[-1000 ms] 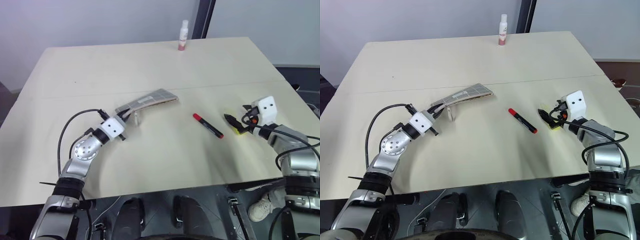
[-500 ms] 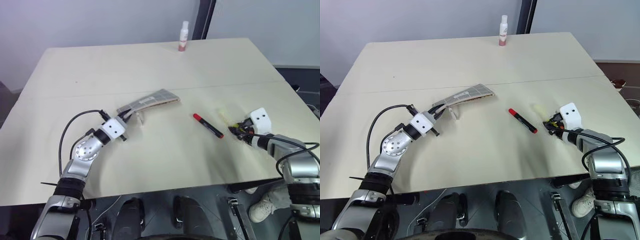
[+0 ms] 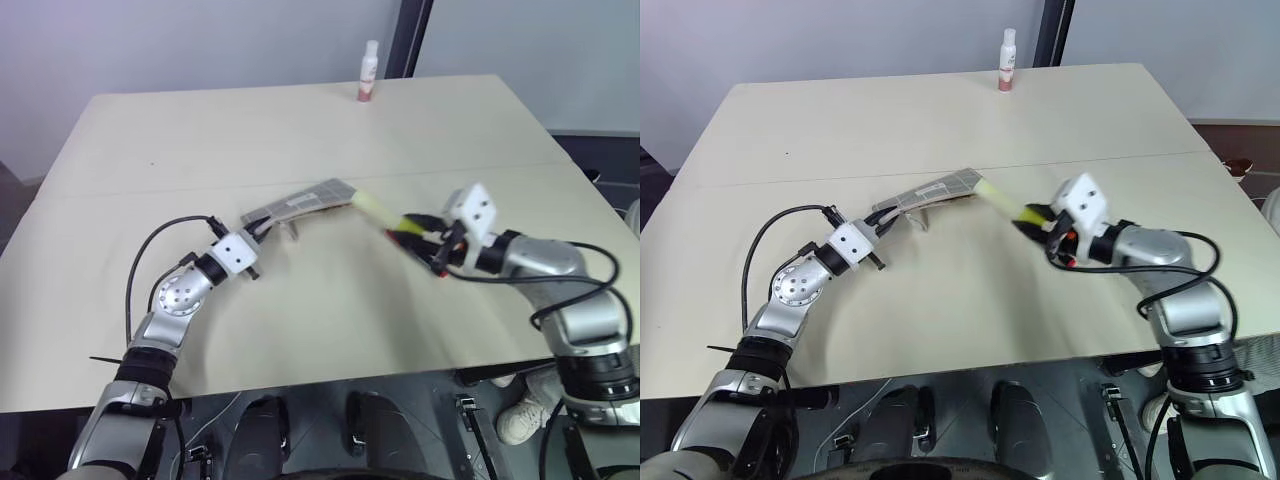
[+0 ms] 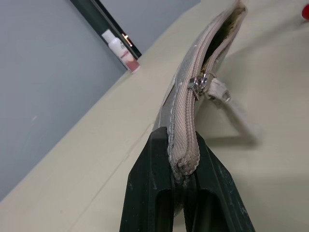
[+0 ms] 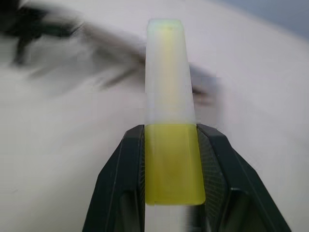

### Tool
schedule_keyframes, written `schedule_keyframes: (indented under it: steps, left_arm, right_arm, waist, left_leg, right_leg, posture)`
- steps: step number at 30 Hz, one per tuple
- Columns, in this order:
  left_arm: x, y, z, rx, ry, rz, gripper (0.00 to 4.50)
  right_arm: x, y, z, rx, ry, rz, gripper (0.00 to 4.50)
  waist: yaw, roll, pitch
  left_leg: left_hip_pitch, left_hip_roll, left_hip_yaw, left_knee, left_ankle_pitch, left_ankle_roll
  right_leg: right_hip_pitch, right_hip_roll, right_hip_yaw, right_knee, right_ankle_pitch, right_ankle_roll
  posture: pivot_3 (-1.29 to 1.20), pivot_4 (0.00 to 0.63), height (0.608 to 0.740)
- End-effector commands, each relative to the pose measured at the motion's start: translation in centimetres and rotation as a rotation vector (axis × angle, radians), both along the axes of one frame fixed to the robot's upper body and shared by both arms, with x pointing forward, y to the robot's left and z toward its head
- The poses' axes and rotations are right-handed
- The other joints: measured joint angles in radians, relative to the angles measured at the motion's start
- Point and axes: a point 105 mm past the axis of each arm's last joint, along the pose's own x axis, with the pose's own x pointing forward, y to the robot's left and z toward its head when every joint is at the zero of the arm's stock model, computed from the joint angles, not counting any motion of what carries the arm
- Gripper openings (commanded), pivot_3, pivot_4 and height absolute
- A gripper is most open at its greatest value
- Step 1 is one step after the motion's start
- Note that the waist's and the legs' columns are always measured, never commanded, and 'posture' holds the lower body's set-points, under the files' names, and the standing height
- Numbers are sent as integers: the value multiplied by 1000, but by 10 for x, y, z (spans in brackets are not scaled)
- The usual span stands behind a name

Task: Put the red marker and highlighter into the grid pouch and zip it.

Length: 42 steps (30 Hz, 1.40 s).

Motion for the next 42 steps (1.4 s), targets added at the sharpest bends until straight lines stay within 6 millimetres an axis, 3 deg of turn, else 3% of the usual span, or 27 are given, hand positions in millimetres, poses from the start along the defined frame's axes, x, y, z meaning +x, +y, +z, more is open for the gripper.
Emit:
schedule_keyframes:
  steps: [1,10,21,23,27,38,42]
  left_arm:
    - [-2,-9,17,-28,-58,-32,0]
    - [-2,-11,26,-52,-69,-26,0]
    - [-7,-8,27,-22,-67,-25,0]
    - [-5,-6,30,-25,-68,-18,0]
    - [-6,-7,31,-23,-72,-29,0]
    - [-7,-9,30,-54,-50,-26,0]
    - [-8,-7,29,-40,-46,-25,0]
  right_arm:
    - [17,1,8,-29,-88,-67,922]
    - [27,12,-5,-102,-117,-54,922]
    - [17,23,19,15,-150,41,922]
    - [13,26,15,-39,-159,82,922]
    - [12,25,5,-101,-161,95,922]
    - [17,20,9,-116,-200,81,922]
    - [16,16,2,-156,-187,88,922]
  waist:
    - [0,0,0]
    - [-1,0,0]
    - [0,0,0]
    - [0,0,0]
    - [0,0,0]
    - [0,0,0]
    - [0,0,0]
  left_leg:
    - [0,0,0,0,0,0]
    - [0,0,0,0,0,0]
    - [0,0,0,0,0,0]
    - [0,0,0,0,0,0]
    - [0,0,0,0,0,0]
    - [0,0,0,0,0,0]
    - [0,0,0,0,0,0]
  right_leg:
    - [0,0,0,0,0,0]
    - [0,1,0,0,1,0]
    - [0,1,0,0,1,0]
    - [0,1,0,1,1,0]
    - [0,1,0,0,1,0]
    - [0,1,0,0,1,0]
    - [0,1,0,1,1,0]
  posture:
    - [0,150,740]
    - [0,150,740]
    - [0,150,740]
    - [0,150,740]
    - [0,150,740]
    - [0,150,740]
    - [0,150,740]
